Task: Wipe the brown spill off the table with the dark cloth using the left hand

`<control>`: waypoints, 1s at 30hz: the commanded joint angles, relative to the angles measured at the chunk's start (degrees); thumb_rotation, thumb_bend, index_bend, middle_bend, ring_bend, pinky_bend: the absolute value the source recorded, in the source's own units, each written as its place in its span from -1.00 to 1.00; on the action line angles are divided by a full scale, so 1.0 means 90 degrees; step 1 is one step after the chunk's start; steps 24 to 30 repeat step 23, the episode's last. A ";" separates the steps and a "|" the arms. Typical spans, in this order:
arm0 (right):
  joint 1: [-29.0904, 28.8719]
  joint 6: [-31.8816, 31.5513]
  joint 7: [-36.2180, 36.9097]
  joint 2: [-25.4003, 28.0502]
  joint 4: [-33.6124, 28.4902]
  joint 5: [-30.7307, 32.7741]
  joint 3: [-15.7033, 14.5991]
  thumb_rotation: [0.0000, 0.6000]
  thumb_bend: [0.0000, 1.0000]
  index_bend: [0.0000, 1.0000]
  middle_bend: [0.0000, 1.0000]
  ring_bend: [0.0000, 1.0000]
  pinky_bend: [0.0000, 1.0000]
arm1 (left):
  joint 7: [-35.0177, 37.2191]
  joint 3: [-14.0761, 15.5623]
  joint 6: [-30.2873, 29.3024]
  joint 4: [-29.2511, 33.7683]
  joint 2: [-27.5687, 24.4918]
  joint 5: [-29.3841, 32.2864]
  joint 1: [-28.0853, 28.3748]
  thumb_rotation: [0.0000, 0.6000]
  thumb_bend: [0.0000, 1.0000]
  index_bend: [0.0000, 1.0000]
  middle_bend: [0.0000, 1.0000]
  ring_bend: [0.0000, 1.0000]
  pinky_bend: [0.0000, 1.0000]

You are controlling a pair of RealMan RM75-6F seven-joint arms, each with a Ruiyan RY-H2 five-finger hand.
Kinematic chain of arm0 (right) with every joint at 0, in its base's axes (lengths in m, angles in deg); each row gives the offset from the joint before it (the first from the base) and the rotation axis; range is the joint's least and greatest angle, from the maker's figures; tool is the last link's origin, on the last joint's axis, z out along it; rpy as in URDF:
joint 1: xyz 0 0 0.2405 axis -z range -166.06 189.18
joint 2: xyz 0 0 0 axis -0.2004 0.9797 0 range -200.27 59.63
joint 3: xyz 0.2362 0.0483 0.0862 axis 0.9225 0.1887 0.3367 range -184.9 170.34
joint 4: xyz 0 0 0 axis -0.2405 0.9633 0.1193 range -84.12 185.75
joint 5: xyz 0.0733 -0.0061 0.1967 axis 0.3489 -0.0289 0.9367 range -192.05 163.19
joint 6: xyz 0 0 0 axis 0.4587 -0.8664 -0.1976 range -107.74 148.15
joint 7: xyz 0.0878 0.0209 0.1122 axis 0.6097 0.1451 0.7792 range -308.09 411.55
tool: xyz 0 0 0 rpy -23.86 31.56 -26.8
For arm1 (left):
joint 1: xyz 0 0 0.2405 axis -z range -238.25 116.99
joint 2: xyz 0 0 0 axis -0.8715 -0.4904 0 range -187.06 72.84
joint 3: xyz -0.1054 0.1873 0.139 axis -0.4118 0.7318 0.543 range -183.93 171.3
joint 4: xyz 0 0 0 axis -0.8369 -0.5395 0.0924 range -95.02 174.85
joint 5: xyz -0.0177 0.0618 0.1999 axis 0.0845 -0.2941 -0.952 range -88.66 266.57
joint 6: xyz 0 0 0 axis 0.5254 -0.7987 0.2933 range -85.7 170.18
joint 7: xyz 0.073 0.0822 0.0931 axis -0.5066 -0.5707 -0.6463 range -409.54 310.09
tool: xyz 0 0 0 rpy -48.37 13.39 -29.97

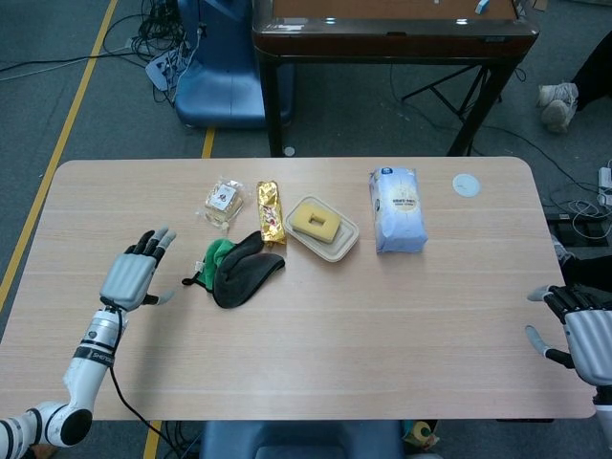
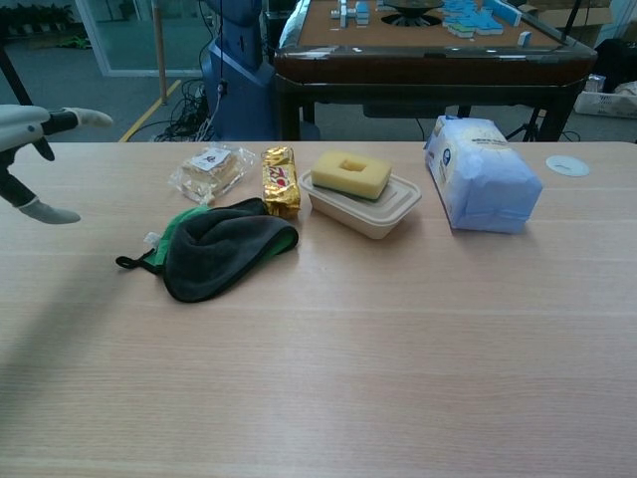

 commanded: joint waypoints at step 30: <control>-0.0354 0.0212 -0.0331 -0.0138 -0.0057 -0.0337 -0.0107 1.00 -0.63 -0.28 -0.35 -0.47 -0.33 | 0.0614 0.1224 -0.2953 0.0528 -0.0535 -0.1785 -0.2806 1.00 -0.71 -0.99 -1.00 -0.97 -0.55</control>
